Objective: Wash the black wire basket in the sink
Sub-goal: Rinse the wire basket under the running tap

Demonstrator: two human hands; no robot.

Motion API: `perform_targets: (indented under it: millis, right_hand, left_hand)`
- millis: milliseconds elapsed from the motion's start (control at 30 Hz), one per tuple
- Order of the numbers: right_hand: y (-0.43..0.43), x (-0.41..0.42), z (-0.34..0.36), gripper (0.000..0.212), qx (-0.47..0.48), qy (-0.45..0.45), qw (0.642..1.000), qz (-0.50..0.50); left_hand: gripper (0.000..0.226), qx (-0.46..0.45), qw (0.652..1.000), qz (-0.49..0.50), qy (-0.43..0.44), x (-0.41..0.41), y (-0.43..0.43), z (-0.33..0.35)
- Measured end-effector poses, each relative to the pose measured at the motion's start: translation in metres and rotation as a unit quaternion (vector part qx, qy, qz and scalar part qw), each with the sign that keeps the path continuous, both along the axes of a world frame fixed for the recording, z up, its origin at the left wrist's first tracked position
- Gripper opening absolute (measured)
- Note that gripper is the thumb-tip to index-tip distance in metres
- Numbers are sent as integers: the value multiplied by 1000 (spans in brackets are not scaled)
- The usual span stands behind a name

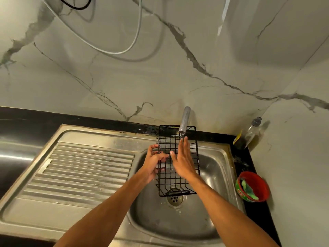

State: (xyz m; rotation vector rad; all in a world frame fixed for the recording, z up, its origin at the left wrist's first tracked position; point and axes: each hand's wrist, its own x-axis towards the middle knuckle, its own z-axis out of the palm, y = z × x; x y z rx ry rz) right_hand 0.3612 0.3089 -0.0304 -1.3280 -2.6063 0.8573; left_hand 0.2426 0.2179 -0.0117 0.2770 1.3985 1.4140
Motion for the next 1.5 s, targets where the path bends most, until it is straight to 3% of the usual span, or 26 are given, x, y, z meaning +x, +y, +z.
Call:
perform_targets:
  millis: [133,267,367,433,533,633,733,800,900,1033,1100,1200,1333,1367,1433,1500]
  right_hand:
    - [-13,-18,4,74,39,-19,995,84]
    - [-9,-8,-4,75,68,24,997,21]
    - [-22,-11,-10,75,153,-20,984,88]
    - [-12,-4,-12,61,82,6,985,150]
    - [-12,-2,-2,48,-126,136,981,59]
    - [-50,-15,21,45,-349,268,898,17]
    - [-47,2,27,42,-385,240,891,6]
    - [-24,14,24,37,-353,267,894,-76]
    - [2,12,26,31,-330,365,835,-244]
    - [9,-4,27,26,-379,385,797,-270]
    - [10,0,30,26,-389,373,810,-230]
    - [7,3,34,25,-294,312,884,-187]
    - [-30,4,29,45,-267,145,952,33]
    - [-35,11,23,51,-231,68,965,103]
    - [-32,29,10,57,-70,-74,973,207]
    - [-19,42,4,65,74,-126,972,185]
  left_hand:
    - [42,-6,1000,-5,-19,10,5,-3]
    - [29,-13,1000,-19,-19,16,8,3]
    - [32,-21,1000,-12,8,22,11,6]
    - [37,-30,1000,-1,8,17,10,5]
    - [45,-28,999,19,-1,15,8,2]
    - [70,-5,999,43,5,24,12,3]
    - [68,10,998,64,7,20,11,3]
    - [62,19,998,67,3,14,11,5]
    - [51,28,996,85,16,15,12,12]
    - [45,43,992,108,51,16,18,19]
    - [51,45,990,113,72,13,20,18]
    - [57,54,986,120,103,11,20,17]
    - [62,54,976,139,157,7,22,13]
    - [62,55,974,146,163,4,22,11]
    - [61,57,971,163,164,0,21,11]
    - [62,67,968,182,159,0,21,14]
